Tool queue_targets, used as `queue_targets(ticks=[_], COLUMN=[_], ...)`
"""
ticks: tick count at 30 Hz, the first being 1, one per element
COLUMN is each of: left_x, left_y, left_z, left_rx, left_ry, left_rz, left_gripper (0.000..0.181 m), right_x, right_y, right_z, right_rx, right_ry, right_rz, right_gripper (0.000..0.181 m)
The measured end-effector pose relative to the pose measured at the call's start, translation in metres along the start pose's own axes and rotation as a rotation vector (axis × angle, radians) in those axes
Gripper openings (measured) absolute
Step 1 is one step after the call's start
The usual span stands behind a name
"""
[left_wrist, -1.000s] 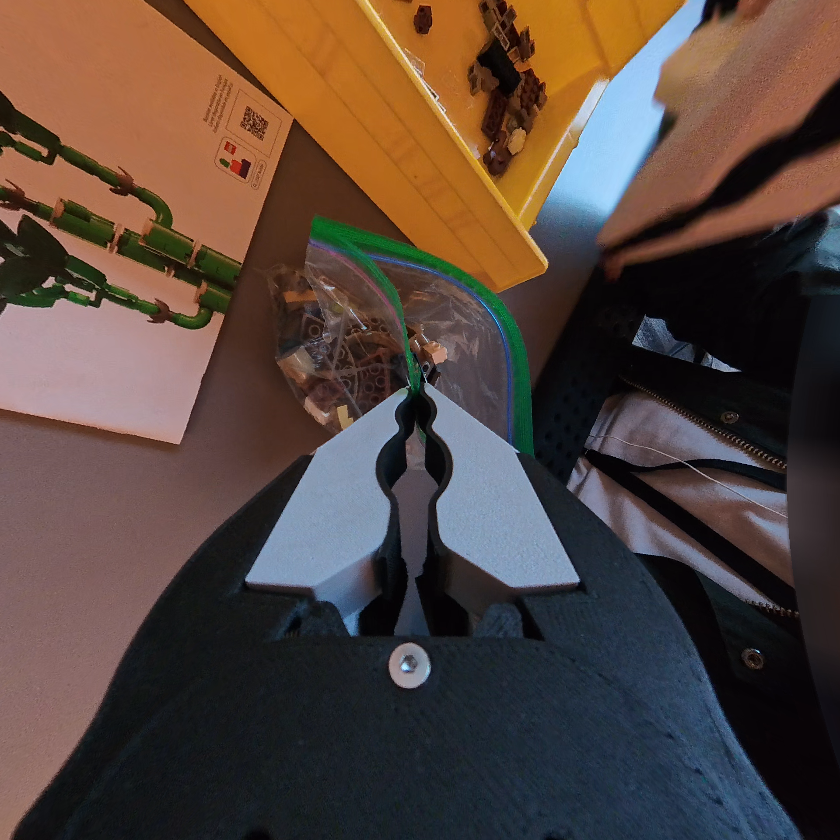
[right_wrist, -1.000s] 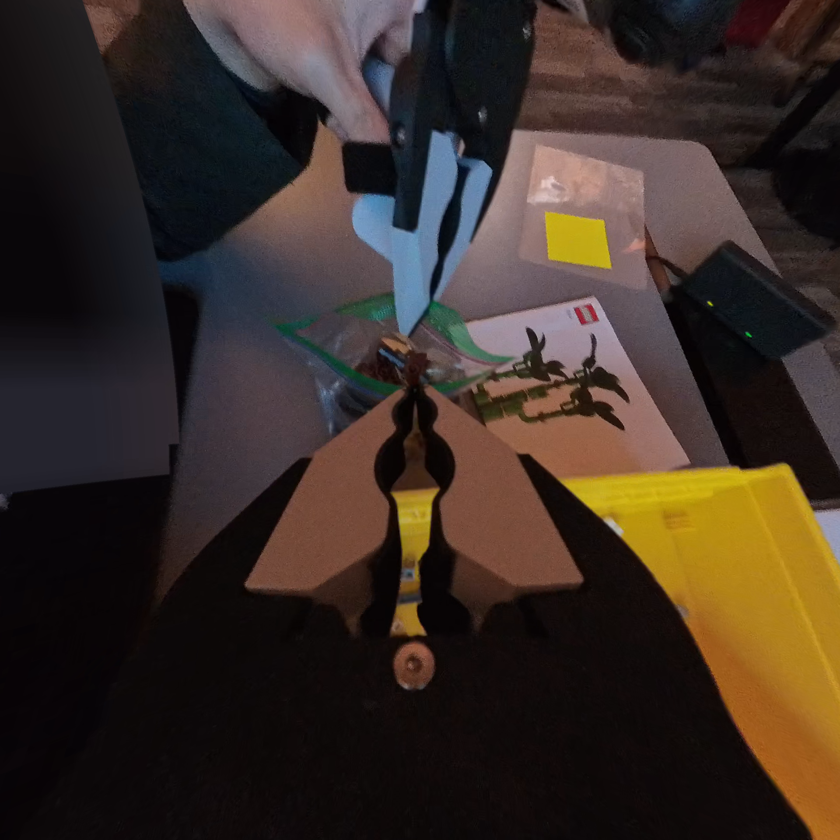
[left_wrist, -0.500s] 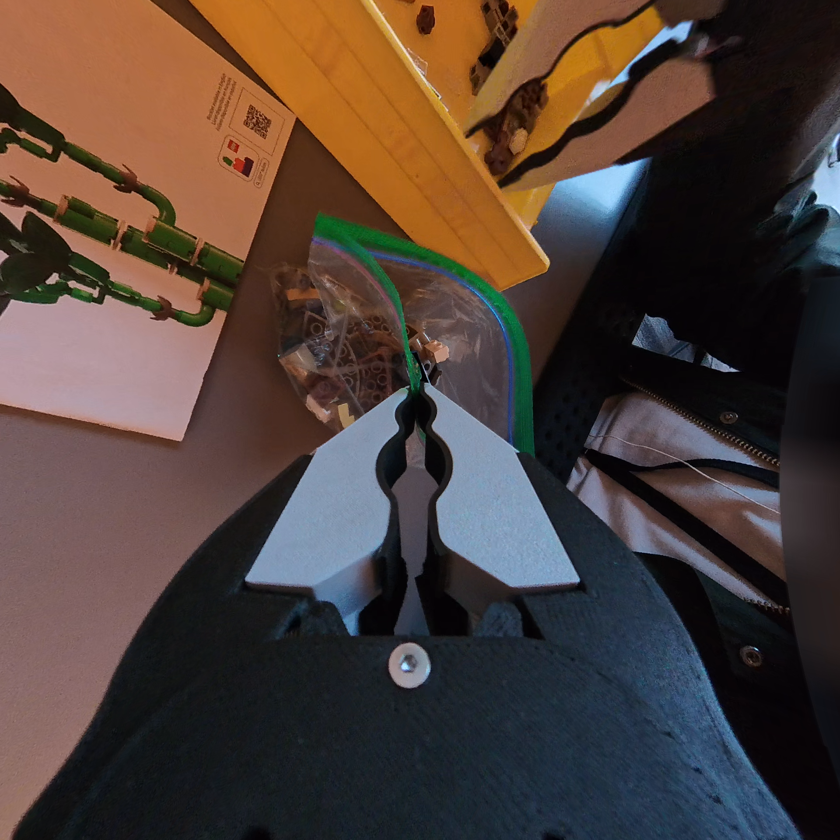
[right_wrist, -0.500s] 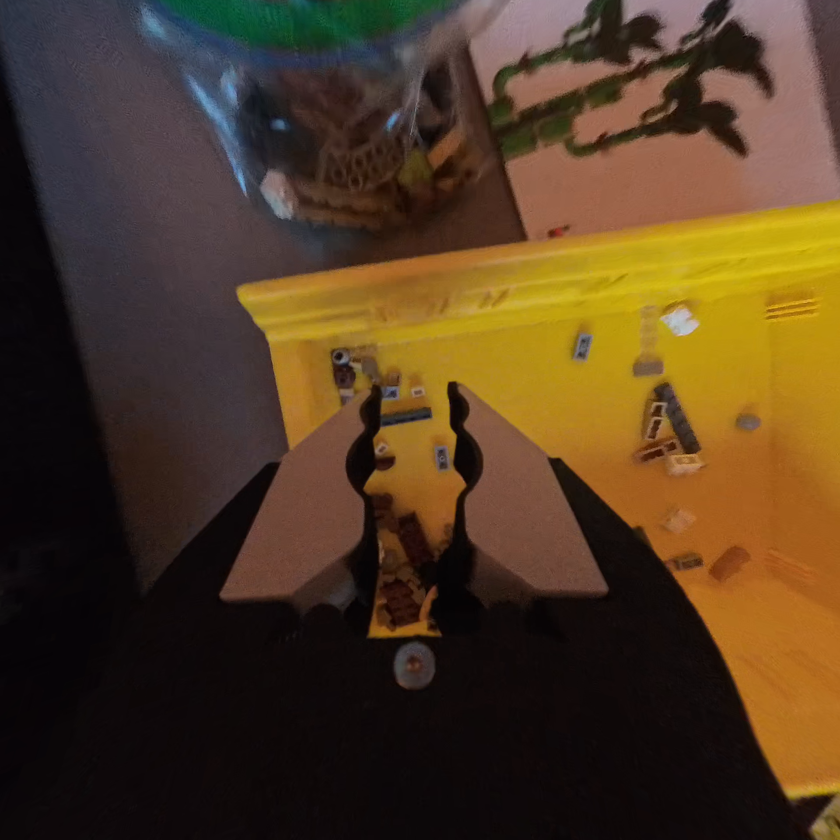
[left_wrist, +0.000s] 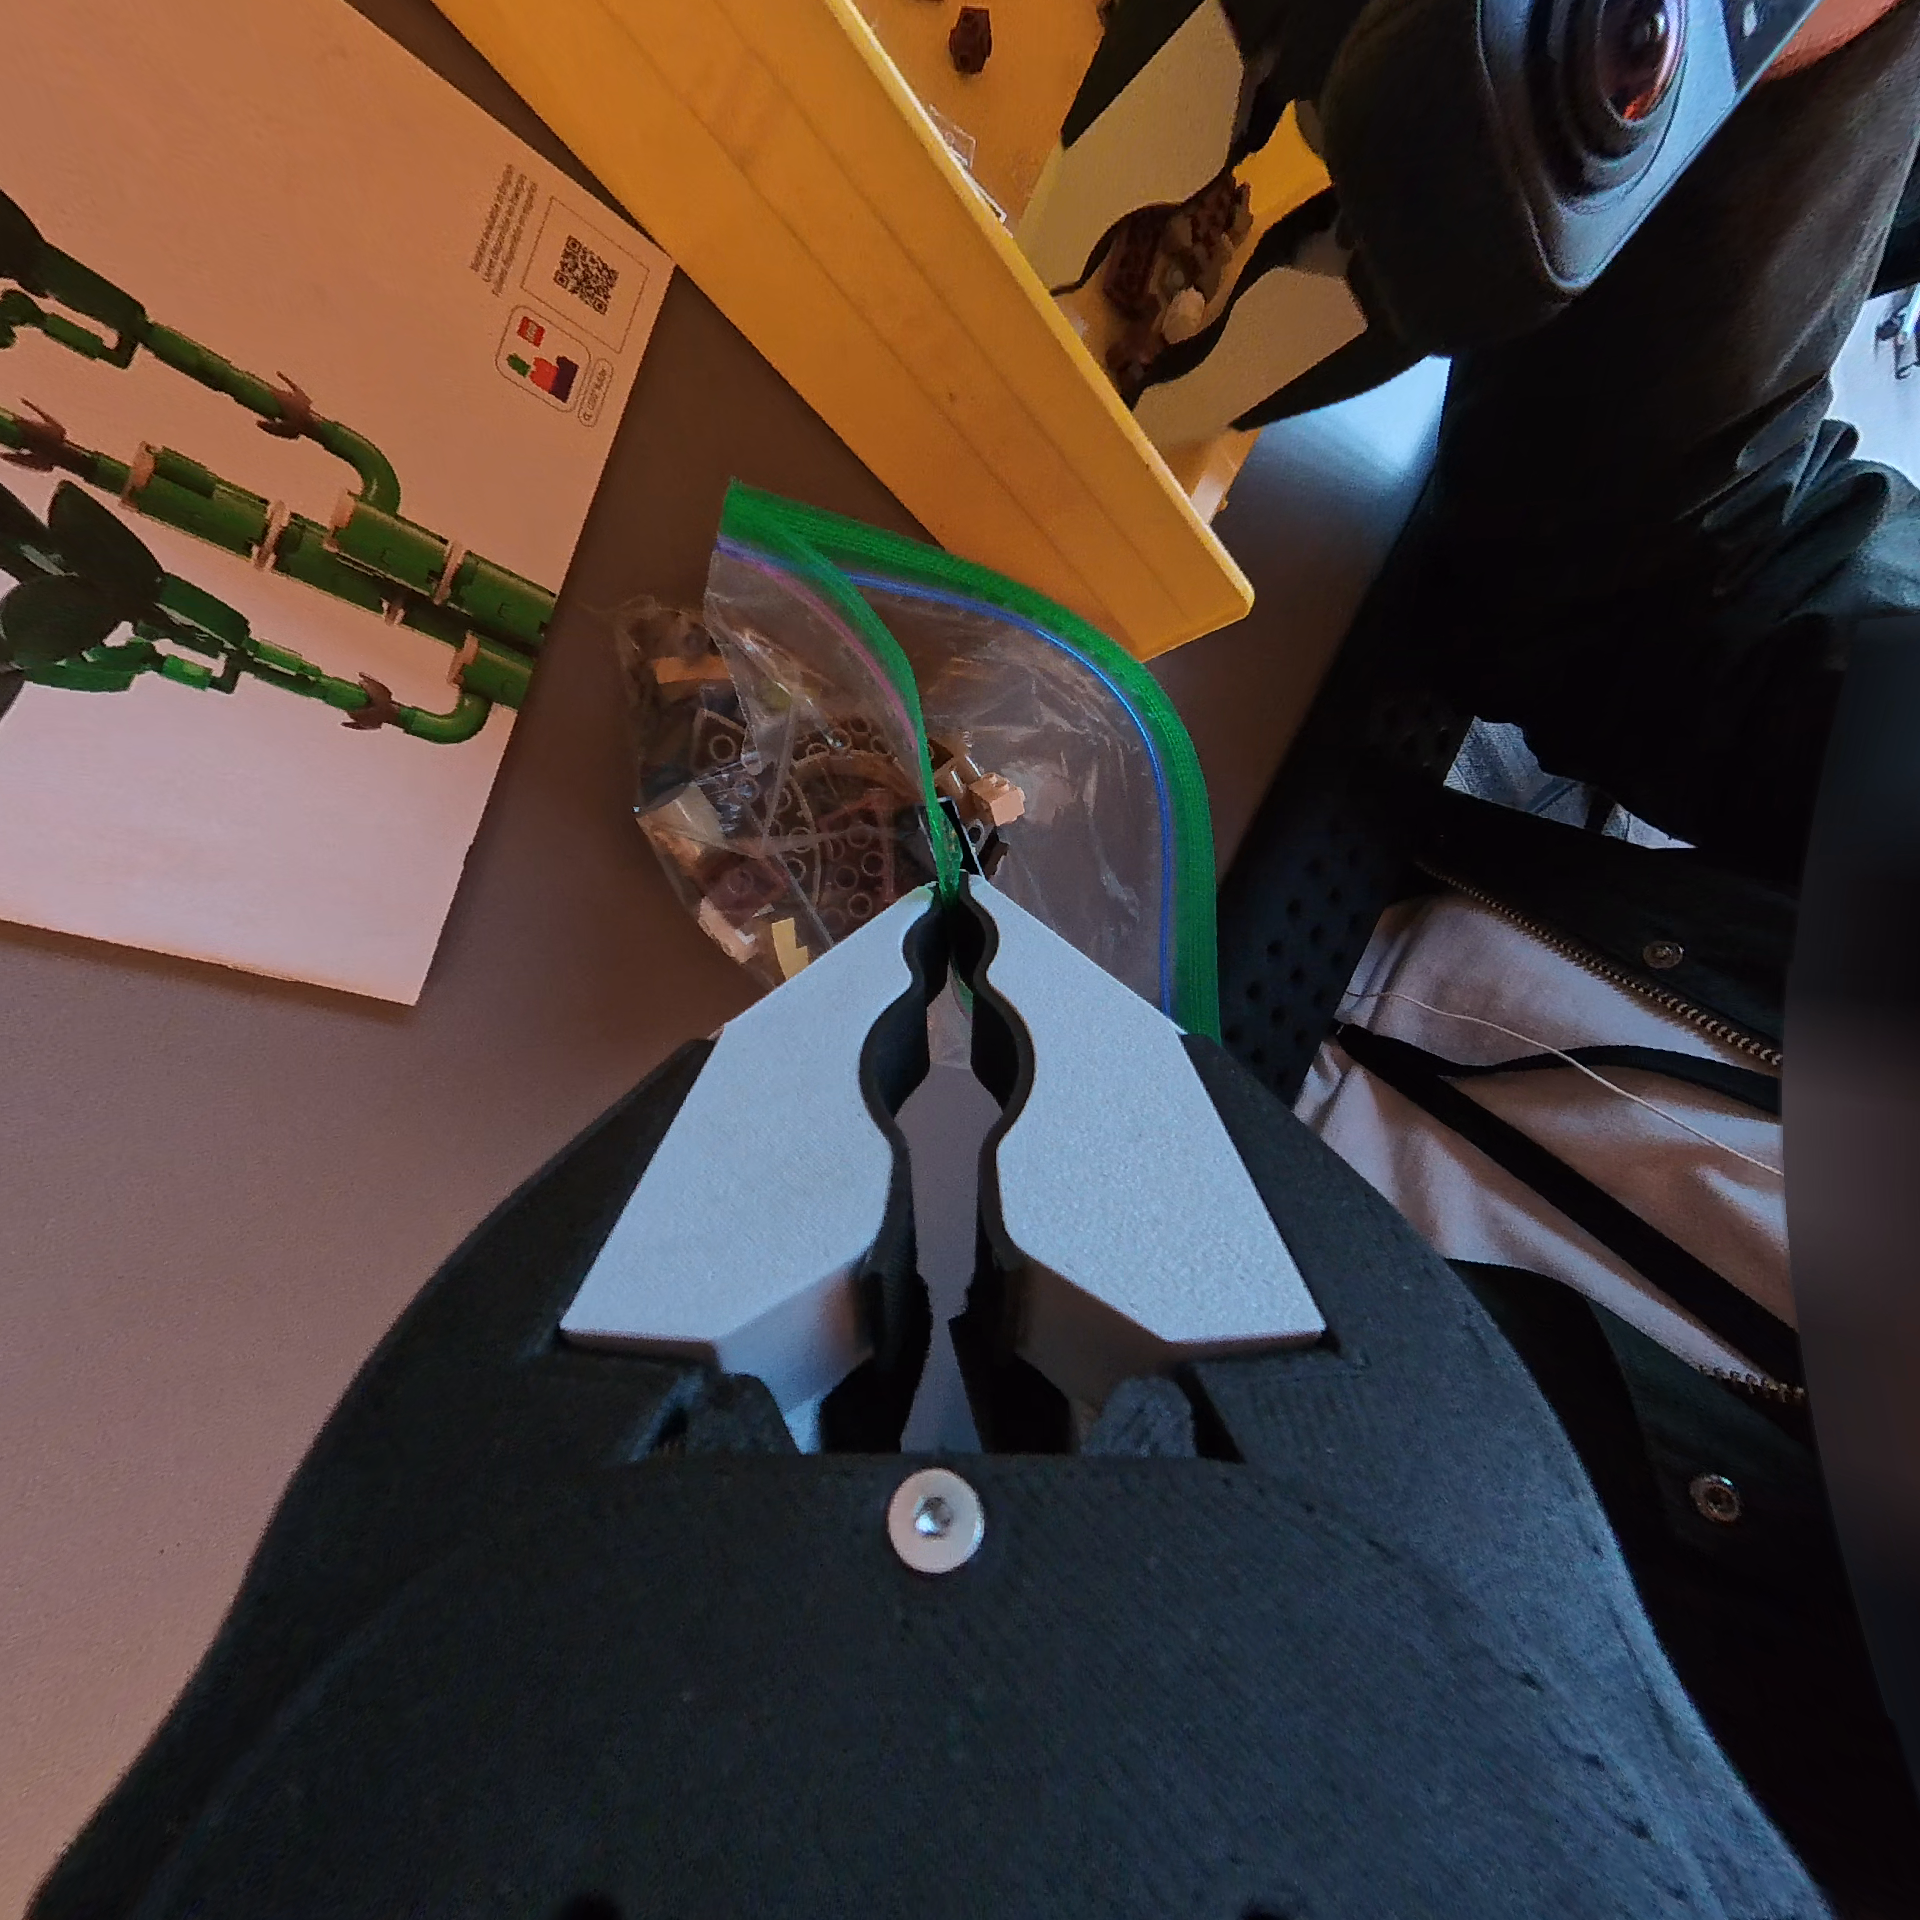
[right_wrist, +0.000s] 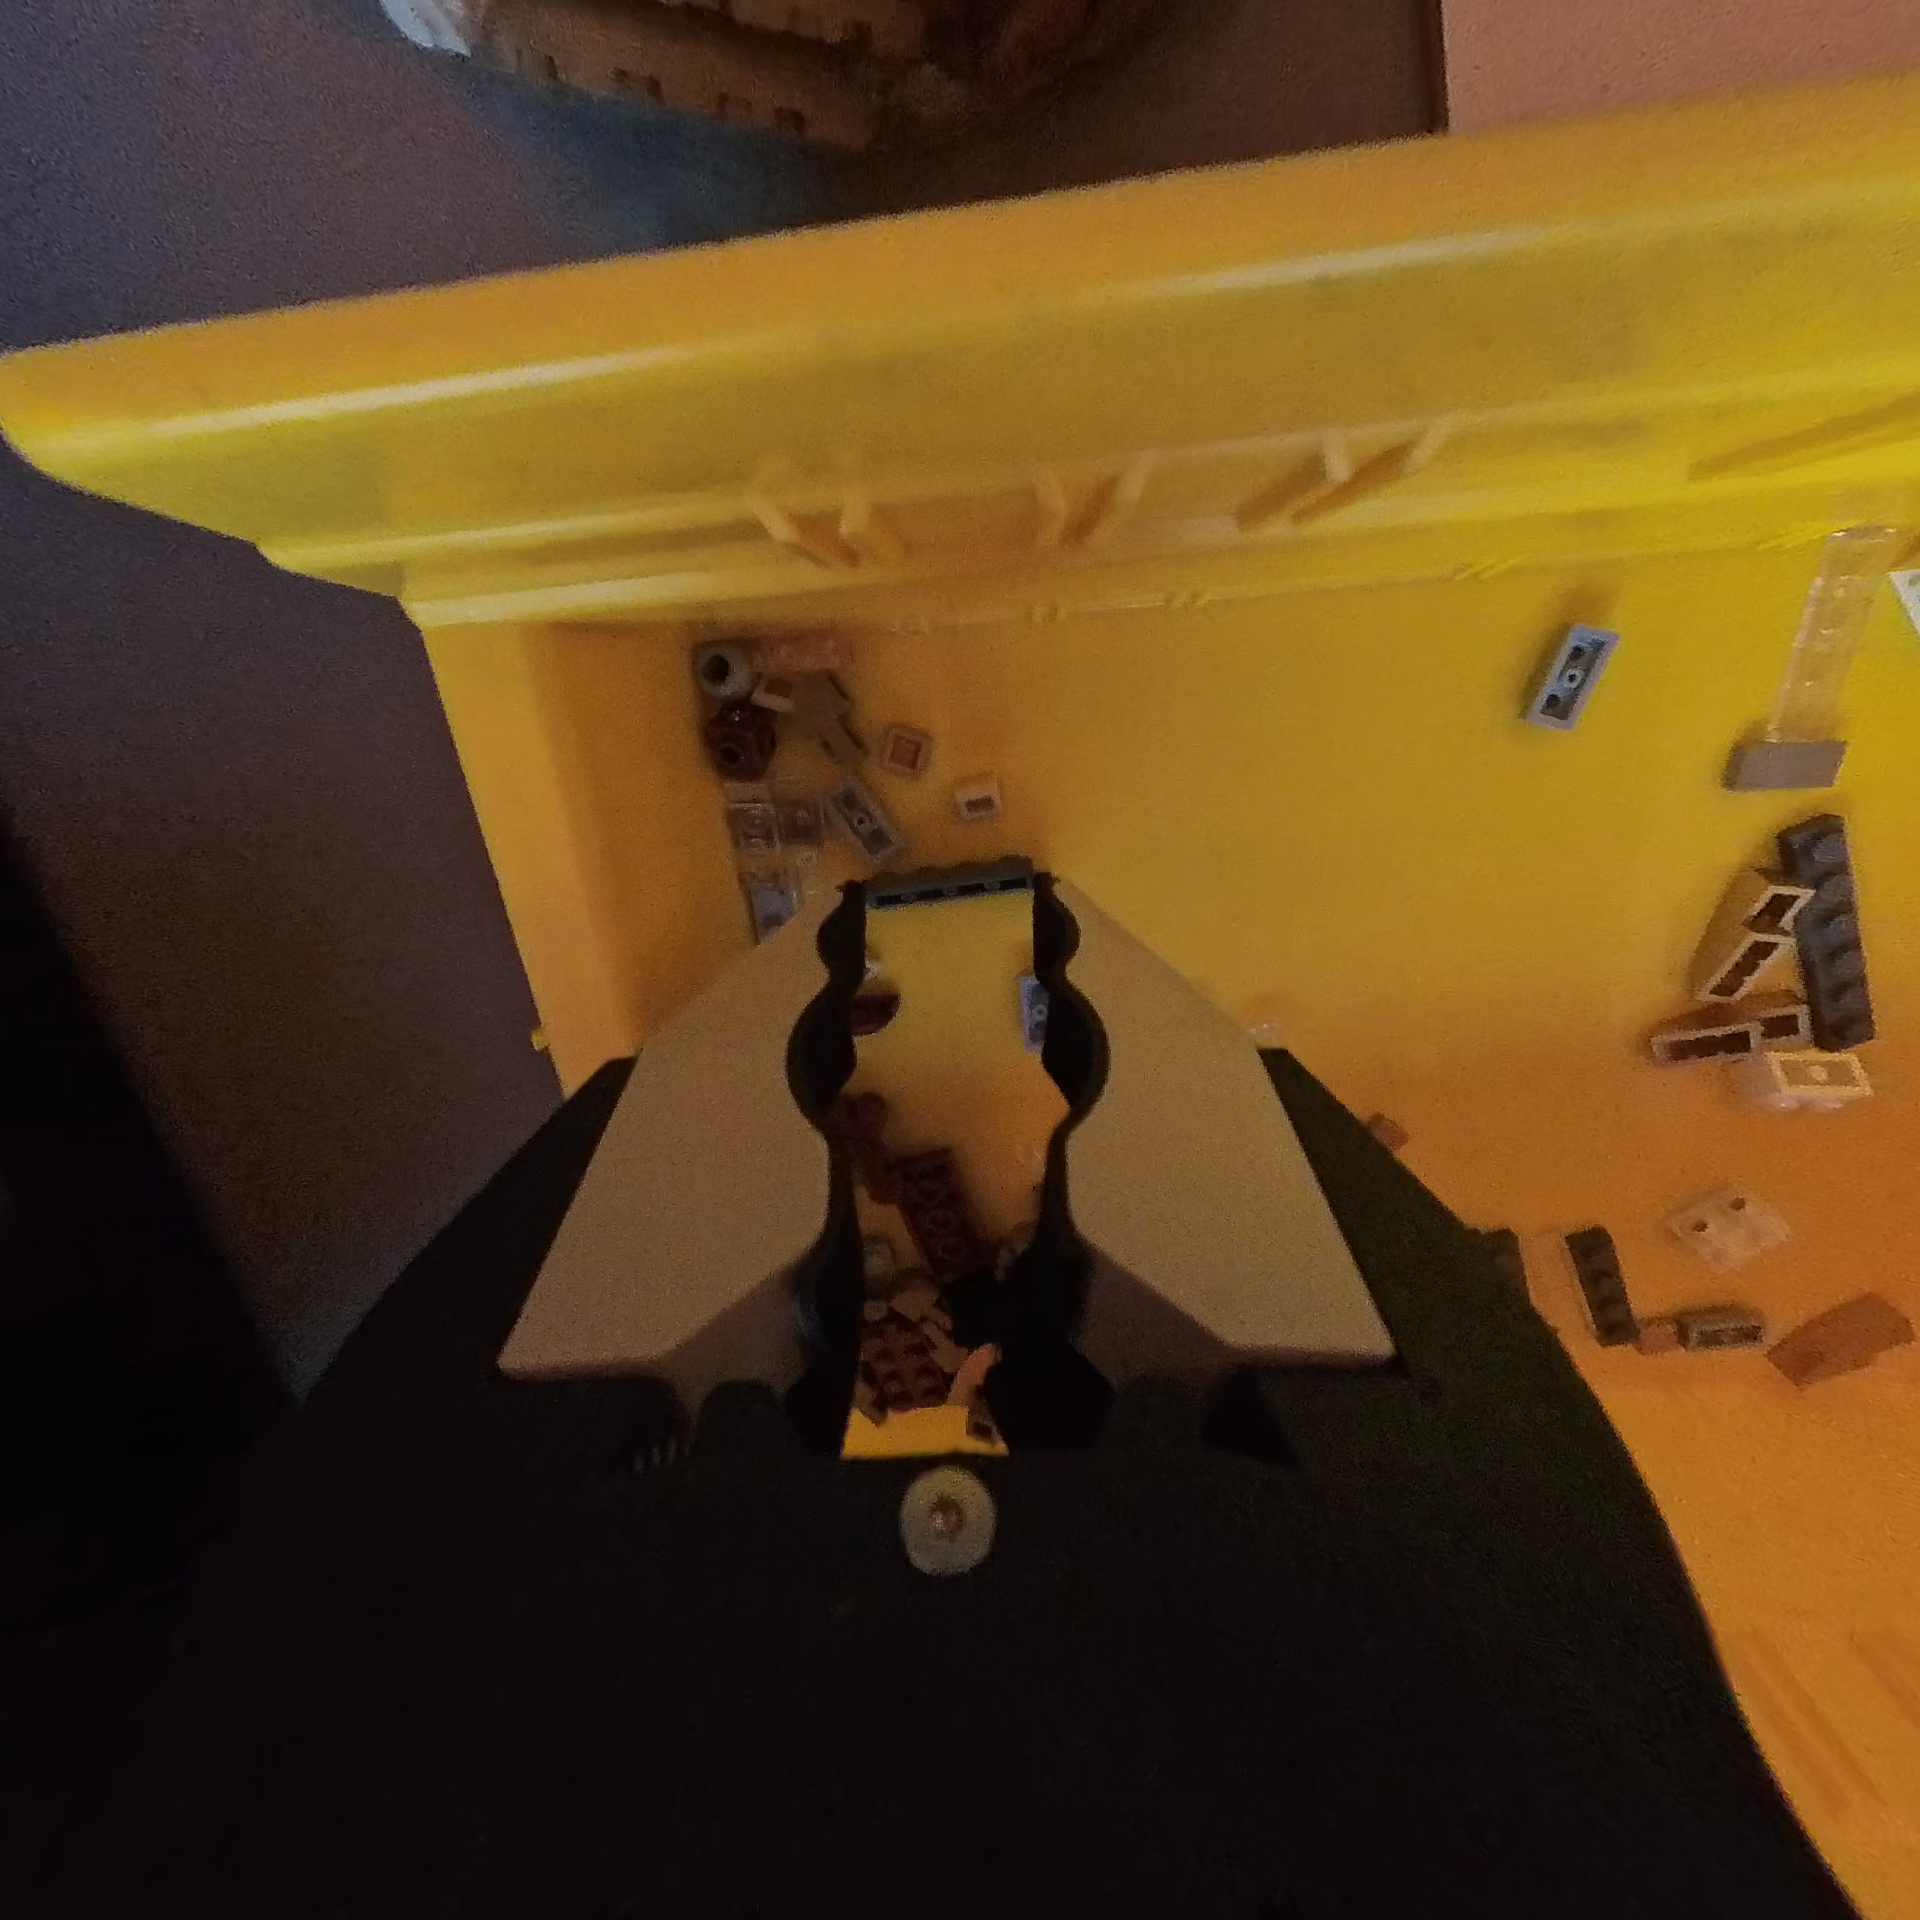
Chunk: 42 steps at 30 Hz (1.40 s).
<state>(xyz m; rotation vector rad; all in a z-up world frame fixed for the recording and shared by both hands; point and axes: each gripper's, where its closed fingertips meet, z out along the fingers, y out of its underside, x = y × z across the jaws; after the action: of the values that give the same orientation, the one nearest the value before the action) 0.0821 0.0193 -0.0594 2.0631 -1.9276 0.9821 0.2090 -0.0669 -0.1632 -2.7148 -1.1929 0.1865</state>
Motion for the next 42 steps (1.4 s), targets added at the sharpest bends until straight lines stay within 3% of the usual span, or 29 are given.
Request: queue_targets(ticks=[3,6,9,11,14,17,20,23,26,28,33,38,42], left_x=[0.000,0.000,0.001,0.001,0.001,0.000,0.000,0.000,0.000,0.000,-0.001,-0.001,0.000], left_y=[0.000,0.000,-0.001,-0.001,-0.001,-0.001,-0.001,-0.001,-0.001,0.000,0.000,0.000,0.000], left_z=[0.000,0.001,0.002,0.003,0.002,0.001,0.000,-0.001,0.001,0.002,0.002,0.001,0.001], left_rx=[-0.002,-0.003,-0.004,-0.005,-0.003,0.000,0.003,0.005,0.001,-0.003,-0.005,-0.002,-0.003], left_ry=[0.001,0.002,0.003,0.003,0.000,-0.002,-0.002,-0.001,0.000,0.001,0.002,0.001,0.001], left_rz=[0.000,0.001,0.002,0.002,0.002,0.001,0.000,-0.002,-0.002,-0.001,-0.003,-0.001,-0.001], left_gripper=[0.000,0.000,0.000,0.000,0.000,0.000,0.000,0.000,0.000,0.000,0.000,0.000,0.000], right_x=[0.007,0.015,0.008,-0.010,-0.029,-0.024,-0.016,-0.009,-0.006,-0.009,-0.017,-0.018,-0.019], right_y=[0.004,-0.017,-0.076,-0.122,-0.158,-0.152,-0.137,-0.097,-0.042,-0.021,-0.015,-0.013,-0.006], right_z=[-0.010,-0.043,-0.095,-0.124,-0.129,-0.107,-0.119,-0.118,-0.077,-0.048,-0.007,0.002,0.004], right_rx=[-0.008,0.111,0.417,0.667,0.810,0.685,0.678,0.577,0.320,0.185,0.067,0.055,0.024], right_ry=[0.056,0.165,0.265,0.250,0.188,0.206,0.230,0.163,0.039,-0.013,-0.054,-0.081,-0.089], right_rz=[0.001,-0.003,-0.057,-0.084,-0.080,-0.075,-0.061,-0.006,0.073,0.058,-0.051,-0.037,-0.040], right_gripper=[0.032,0.032,0.032,0.032,0.034,0.044,0.042,0.042,0.042,0.041,0.030,0.026,0.012])
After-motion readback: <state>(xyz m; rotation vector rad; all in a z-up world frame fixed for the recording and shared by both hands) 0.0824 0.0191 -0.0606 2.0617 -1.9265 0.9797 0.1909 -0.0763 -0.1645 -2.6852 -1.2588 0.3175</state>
